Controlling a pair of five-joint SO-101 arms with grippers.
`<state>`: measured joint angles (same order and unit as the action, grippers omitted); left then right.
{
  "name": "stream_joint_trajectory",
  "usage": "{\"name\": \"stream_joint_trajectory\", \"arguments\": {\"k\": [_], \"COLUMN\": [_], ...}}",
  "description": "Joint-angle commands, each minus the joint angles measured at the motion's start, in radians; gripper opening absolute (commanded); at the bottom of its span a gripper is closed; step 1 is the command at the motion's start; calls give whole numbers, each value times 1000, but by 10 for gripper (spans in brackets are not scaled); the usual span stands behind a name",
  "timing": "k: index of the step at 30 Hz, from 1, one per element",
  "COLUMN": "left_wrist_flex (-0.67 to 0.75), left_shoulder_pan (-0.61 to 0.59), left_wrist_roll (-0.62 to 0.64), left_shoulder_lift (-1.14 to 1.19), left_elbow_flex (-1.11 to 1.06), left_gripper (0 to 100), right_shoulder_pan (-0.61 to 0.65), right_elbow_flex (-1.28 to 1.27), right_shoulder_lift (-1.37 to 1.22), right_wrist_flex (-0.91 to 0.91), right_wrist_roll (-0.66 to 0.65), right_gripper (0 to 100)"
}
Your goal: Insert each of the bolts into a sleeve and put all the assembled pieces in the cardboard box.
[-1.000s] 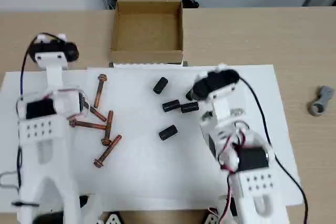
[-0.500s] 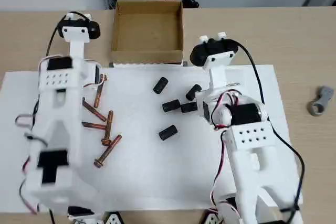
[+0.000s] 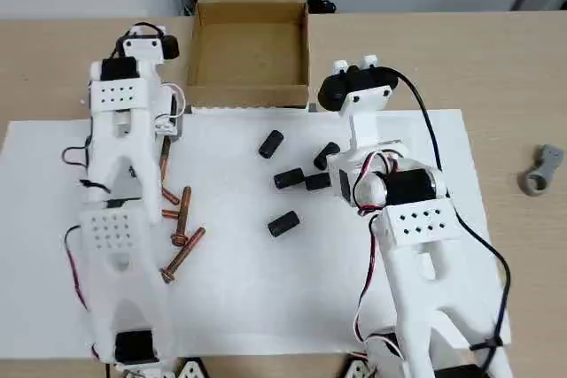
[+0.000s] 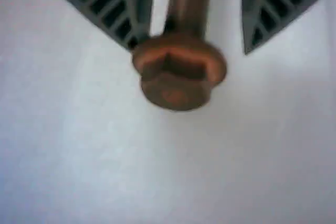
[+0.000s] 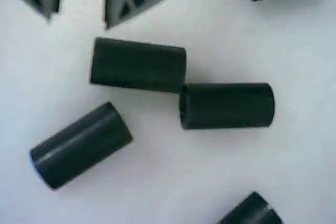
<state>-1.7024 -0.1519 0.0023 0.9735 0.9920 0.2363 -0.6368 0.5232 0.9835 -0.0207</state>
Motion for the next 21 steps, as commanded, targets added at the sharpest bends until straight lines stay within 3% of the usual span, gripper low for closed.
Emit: {"name": "stream_joint_trajectory", "arguments": {"k": [1,6,13,17,21], "left_wrist_flex": [-41,-48,-49,-49,-51], "left_shoulder_pan": [15,-11,-29,-26,-28], "left_wrist_roll": [14,31,34,34,34], "left_shoulder_lift": [101,226,209,209,209], "left_elbow_flex": [189,257,189,177,151], "left_gripper": [112,111,107,0,5], "right_shoulder_pan": [4,1,1,7,5], "right_elbow_flex": [43,41,40,40,41], "right_shoulder_lift": [-1,-1,-2,-2,-2], "right_wrist_flex": [-16,-8,-8,4,28], "right_wrist_roll": [8,8,8,8,31], "right_gripper": [61,61,61,63,61]}}
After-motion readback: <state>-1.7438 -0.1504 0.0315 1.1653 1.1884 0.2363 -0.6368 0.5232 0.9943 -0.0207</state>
